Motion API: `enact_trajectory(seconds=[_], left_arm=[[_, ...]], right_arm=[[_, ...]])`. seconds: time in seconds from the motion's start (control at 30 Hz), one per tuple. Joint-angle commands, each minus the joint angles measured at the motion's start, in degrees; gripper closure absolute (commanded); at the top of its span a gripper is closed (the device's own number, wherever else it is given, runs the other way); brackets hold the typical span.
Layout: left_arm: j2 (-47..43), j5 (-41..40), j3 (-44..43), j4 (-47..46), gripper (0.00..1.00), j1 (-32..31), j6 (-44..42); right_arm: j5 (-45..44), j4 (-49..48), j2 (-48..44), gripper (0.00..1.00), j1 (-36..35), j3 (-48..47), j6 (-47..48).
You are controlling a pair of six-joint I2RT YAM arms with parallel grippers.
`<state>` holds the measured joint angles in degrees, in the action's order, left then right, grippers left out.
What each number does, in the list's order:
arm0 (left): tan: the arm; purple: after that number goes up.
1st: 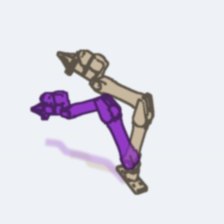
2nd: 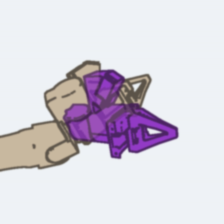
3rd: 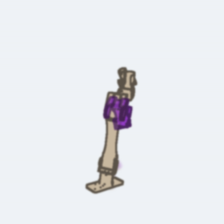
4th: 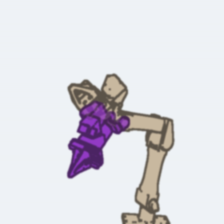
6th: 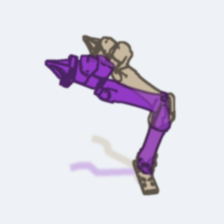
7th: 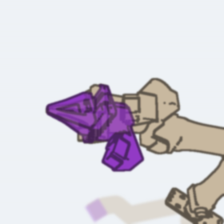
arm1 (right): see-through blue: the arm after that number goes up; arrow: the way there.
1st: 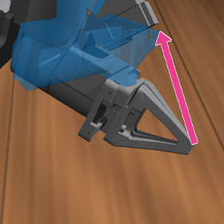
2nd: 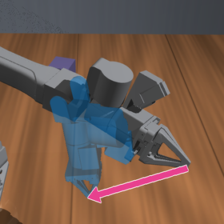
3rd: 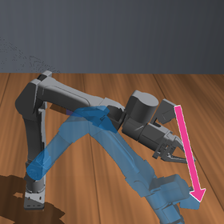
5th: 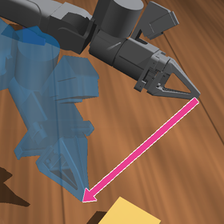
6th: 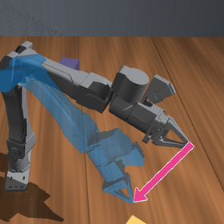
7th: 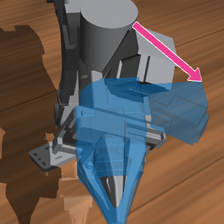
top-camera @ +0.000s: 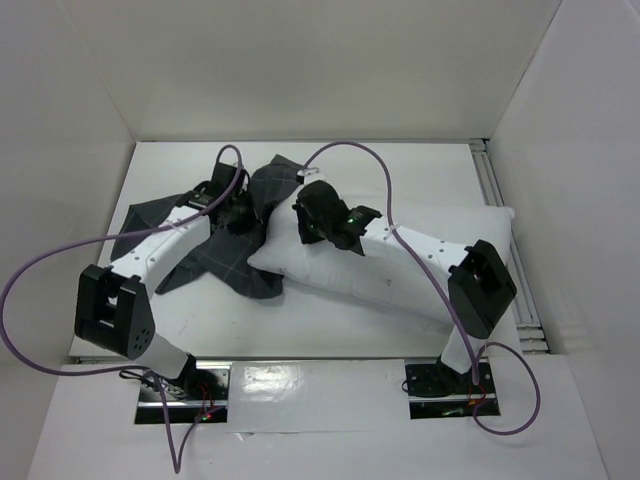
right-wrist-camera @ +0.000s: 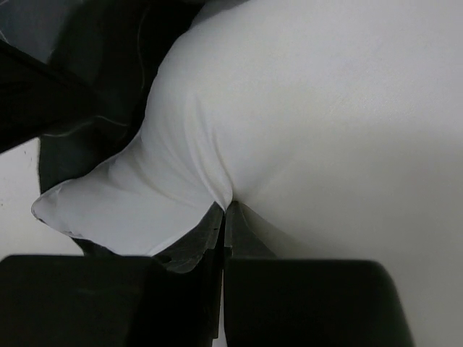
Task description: Put the pillow into the pillowcase
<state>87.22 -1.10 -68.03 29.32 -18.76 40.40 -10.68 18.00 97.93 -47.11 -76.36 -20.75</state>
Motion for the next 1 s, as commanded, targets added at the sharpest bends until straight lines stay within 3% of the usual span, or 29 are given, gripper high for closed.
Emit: enact_trajectory(seconds=[0.0, 0.07, 0.17, 0.27, 0.57, 0.7, 0.97], left_arm=[[-5.92, 3.11, -8.06, 4.59, 1.00, -1.53, -4.62], [-6.45, 4.00, -14.39, 10.39, 1.00, -3.64, -5.33], [-8.19, 7.33, -16.96, 13.83, 1.00, -4.26, -5.33], [-10.31, 11.38, -14.59, 14.36, 1.00, -4.26, -4.20], [-16.73, 7.88, -6.16, 17.61, 1.00, -4.26, -4.02], [-18.40, 10.50, -5.01, 17.61, 1.00, -4.79, -4.02], [-15.77, 19.63, -15.72, 17.27, 1.00, -7.16, -3.67]], right_arm=[[-3.38, 6.08, 0.85, 1.00, 0.09, -2.30, 0.27], [-4.34, 7.39, 2.96, 1.00, 0.09, -5.11, -0.33], [-4.27, 7.40, 5.34, 1.00, 1.66, -8.00, -1.12], [-2.69, 6.18, 5.87, 1.00, 4.12, -8.63, -1.66], [1.71, 4.50, 2.27, 1.00, 10.19, -7.59, -2.19], [3.12, 3.36, 0.24, 1.00, 11.34, -6.79, -3.24], [6.81, -2.16, 6.39, 1.00, 7.83, -7.49, -8.60]])
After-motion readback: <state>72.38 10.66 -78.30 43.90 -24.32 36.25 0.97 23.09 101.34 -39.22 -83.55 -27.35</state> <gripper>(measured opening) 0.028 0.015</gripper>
